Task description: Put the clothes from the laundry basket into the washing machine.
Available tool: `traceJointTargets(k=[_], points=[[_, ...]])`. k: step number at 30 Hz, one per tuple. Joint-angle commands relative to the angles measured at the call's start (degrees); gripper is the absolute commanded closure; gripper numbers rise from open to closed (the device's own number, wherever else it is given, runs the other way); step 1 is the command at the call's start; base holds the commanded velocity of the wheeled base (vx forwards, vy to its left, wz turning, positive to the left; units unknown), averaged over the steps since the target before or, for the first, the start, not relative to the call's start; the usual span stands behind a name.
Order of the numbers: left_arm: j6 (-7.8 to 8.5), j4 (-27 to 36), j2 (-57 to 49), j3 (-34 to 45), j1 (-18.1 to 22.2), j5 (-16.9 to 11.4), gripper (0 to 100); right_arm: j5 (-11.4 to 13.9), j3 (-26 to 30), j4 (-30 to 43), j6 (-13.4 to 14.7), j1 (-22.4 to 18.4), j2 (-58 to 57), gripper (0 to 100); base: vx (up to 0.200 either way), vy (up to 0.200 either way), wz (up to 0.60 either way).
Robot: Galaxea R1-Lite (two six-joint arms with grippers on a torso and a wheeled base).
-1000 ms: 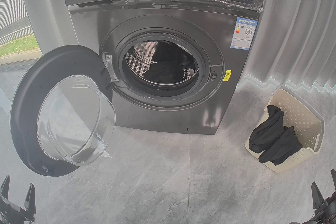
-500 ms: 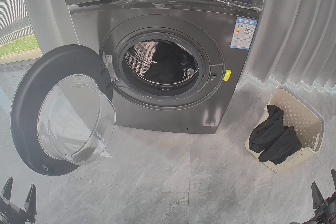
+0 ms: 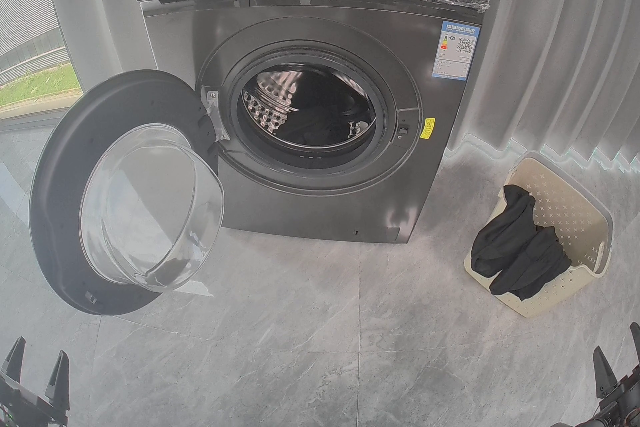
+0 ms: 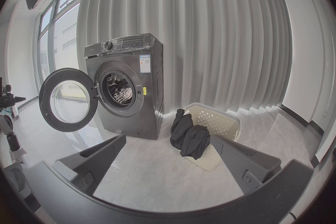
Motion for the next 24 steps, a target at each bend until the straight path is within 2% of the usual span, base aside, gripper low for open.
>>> traceJointTargets(k=[1,3,7,10,15,21,24], points=[[-0.43,0.0,0.3,1.0,0.0,0.1,0,0.0,0.9,0.0,0.0,0.0,-0.7,0,0.000,0.000,0.00],[-1.05,0.0,0.3,1.0,0.0,0.1,0,0.0,0.9,0.0,0.0,0.0,-0.7,0,0.000,0.000,0.00],[-0.26,0.0,0.3,1.0,0.0,0.1,0,0.0,0.9,0.1,0.0,0.0,-0.7,0,0.000,0.000,0.00],[-0.78,0.0,0.3,1.0,0.0,0.1,0,0.0,0.9,0.0,0.0,0.0,-0.7,0,0.000,0.000,0.00],[-1.57,0.0,0.3,1.0,0.0,0.1,0,0.0,0.9,0.0,0.0,0.0,-0.7,0,0.200,0.000,0.00],[-1.40,0.0,0.3,1.0,0.0,0.1,0,0.1,0.9,0.1,-0.1,0.0,-0.7,0,0.000,0.000,0.00],[-1.75,0.0,0.3,1.0,0.0,0.1,0,1.6,0.9,0.0,-0.5,0.1,-0.7,0,0.000,0.000,-0.20]])
